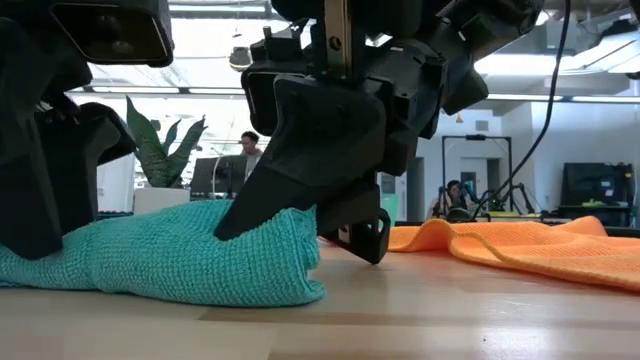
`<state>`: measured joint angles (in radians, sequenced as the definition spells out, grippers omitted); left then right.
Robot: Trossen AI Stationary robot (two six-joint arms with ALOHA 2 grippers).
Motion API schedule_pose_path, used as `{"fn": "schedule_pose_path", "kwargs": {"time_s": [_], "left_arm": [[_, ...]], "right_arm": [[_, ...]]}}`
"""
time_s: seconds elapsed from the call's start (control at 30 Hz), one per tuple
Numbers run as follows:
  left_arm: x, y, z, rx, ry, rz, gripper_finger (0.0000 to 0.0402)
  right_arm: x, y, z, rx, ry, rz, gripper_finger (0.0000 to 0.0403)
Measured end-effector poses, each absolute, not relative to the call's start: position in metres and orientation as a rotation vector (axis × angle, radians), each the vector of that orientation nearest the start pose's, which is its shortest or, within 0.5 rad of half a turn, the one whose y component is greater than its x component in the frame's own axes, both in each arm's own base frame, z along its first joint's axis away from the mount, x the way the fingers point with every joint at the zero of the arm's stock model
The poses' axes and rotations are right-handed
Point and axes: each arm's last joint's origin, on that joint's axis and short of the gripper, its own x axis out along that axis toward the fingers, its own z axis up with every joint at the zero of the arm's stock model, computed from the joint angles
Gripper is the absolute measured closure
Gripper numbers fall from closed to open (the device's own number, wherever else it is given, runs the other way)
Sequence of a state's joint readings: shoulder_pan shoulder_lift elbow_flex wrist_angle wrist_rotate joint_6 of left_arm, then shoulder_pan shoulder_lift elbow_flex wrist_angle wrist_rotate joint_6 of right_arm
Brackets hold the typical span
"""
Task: Roll microfiber towels into tight, uniform cylinder then place into a basket
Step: Put the blue microfiber cloth into the green bin
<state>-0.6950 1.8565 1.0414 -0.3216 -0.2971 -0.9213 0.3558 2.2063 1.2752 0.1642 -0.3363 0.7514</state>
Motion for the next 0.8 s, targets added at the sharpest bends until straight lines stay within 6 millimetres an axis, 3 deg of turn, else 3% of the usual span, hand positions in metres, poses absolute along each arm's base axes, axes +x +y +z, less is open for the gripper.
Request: {"fn": "schedule_pose_path", "kwargs": {"time_s": [0.2, 0.37, 0.5, 0.6, 0.8], "left_arm": [[0.254, -0.211, 0.167, -0.224, 1.028, 0.084, 0.0246], [0.233, -0.197, 0.202, -0.145, 0.953, 0.169, 0.0246], [0.223, -0.191, 0.219, -0.116, 0.897, 0.195, 0.0246], [0.218, -0.198, 0.214, -0.135, 0.858, 0.153, 0.0246], [0.216, -0.208, 0.184, -0.327, 0.675, 0.049, 0.0246]], "right_arm": [[0.407, 0.166, 0.089, 0.645, 0.992, 0.338, 0.0382], [0.407, 0.166, 0.089, 0.637, 0.987, 0.329, 0.038], [0.407, 0.166, 0.088, 0.635, 0.983, 0.321, 0.0373], [0.407, 0.166, 0.088, 0.628, 0.977, 0.311, 0.038], [0.406, 0.168, 0.088, 0.599, 0.967, 0.303, 0.0376]]}}
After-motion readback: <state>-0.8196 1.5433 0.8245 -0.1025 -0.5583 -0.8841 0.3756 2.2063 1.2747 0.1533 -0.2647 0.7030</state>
